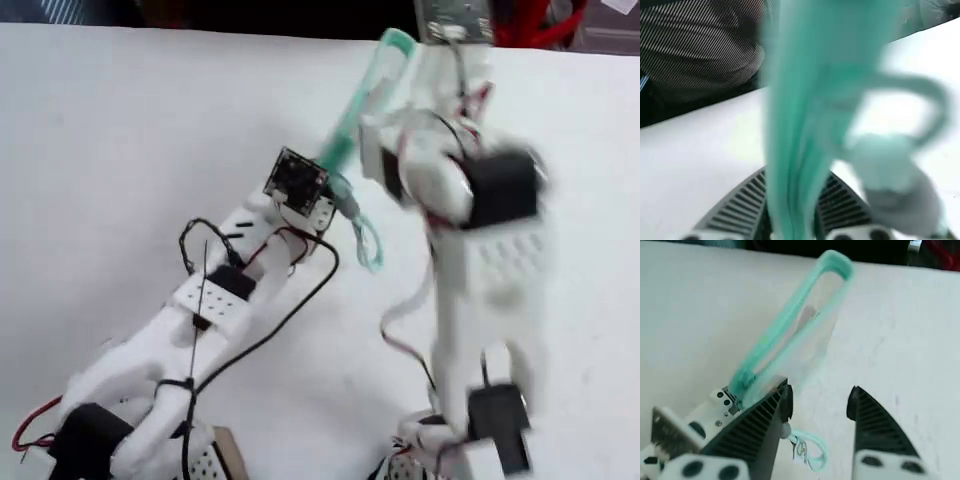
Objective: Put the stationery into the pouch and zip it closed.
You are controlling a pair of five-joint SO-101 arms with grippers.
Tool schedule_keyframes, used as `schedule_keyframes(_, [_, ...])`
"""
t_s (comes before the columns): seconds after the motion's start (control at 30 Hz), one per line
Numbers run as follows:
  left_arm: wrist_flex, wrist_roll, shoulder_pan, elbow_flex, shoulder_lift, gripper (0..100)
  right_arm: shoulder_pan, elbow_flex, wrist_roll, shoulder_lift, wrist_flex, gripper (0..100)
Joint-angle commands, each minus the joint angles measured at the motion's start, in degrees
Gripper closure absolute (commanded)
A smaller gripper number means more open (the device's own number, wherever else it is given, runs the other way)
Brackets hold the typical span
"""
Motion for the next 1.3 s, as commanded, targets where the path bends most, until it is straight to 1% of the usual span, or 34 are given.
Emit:
schedule_keyframes(0.0, [0.1, 0.4, -0.2, -0.9, -3.6, 98, -0.4, -0.4, 4.1, -10.3, 0.0, 82.5])
schedule_keyframes(0.07, [0.2, 0.4, -0.2, -0.6, -3.6, 98, 0.0, 1.0, 6.2, -14.3, 0.0, 82.5])
schedule_keyframes(0.13, [0.1, 0.2, 0.1, 0.4, -3.8, 98, -0.2, 5.7, 9.1, -17.7, 0.0, 82.5])
schedule_keyframes(0.27, [0.1, 0.1, 0.2, 0.9, -3.8, 98, -0.8, 21.5, 11.8, -23.8, -0.7, 82.5])
schedule_keyframes(0.33, [0.2, 0.1, 0.2, 1.1, -3.8, 98, -3.6, 30.2, 12.2, -27.9, -3.4, 82.6])
schedule_keyframes(0.4, [1.3, 0.2, 0.2, 1.1, -3.8, 98, -6.7, 40.4, 12.2, -33.9, -8.2, 82.6])
schedule_keyframes(0.47, [2.9, 0.2, 0.4, 0.9, -3.8, 98, -8.7, 52.2, 12.2, -40.7, -15.8, 82.6])
schedule_keyframes(0.6, [5.5, 0.1, 2.2, 1.0, -3.8, 98, -7.5, 75.3, 12.2, -52.9, -33.0, 82.6])
schedule_keyframes(0.7, [8.0, 0.0, 3.6, 1.0, -3.8, 98, -7.0, 86.7, 12.2, -58.3, -40.3, 82.6])
schedule_keyframes(0.77, [10.4, 0.0, 4.7, 0.9, -3.9, 98, -6.7, 89.9, 12.3, -59.6, -41.8, 82.5])
schedule_keyframes(0.87, [13.8, -3.6, 6.5, 0.9, -4.6, 98, -6.0, 92.0, 12.3, -59.7, -42.2, 82.4])
schedule_keyframes(1.0, [19.9, -5.2, 7.8, 2.5, -12.0, 98, -5.4, 96.5, 12.3, -60.3, -46.0, 82.3])
schedule_keyframes(1.13, [20.0, -5.4, 7.5, 6.2, -19.2, 98, -7.1, 96.7, 12.0, -62.5, -46.8, 82.3])
schedule_keyframes(1.27, [20.0, -5.2, 7.5, 8.0, -22.1, 98, -9.5, 98.1, 11.8, -66.7, -46.4, 82.5])
